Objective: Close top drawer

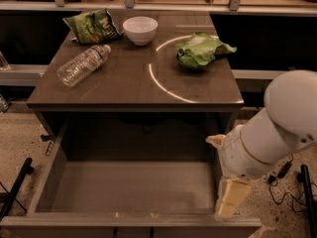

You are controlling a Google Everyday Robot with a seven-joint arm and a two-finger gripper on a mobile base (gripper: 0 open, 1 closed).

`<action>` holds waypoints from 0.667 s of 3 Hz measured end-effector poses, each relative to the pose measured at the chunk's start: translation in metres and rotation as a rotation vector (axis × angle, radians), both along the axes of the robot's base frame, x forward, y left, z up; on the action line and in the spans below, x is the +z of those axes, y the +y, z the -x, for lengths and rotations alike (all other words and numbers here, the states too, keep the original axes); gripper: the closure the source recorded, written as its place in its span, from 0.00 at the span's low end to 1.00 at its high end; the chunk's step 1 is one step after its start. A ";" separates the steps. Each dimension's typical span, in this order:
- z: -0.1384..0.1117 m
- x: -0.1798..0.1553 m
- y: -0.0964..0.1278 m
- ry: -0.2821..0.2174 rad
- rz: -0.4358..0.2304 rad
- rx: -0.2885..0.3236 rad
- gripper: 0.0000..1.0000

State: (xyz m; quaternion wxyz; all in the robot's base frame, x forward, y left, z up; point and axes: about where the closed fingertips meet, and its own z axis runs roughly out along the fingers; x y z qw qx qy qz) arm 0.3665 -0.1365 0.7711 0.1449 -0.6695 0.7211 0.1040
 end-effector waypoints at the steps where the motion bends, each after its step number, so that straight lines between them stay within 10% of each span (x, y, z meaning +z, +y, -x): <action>1: -0.007 -0.041 0.024 0.019 -0.060 0.039 0.00; 2: -0.010 -0.047 0.027 0.020 -0.068 0.040 0.00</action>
Offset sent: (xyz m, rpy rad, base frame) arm 0.0070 0.0235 -0.0393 0.0575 0.0183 0.0371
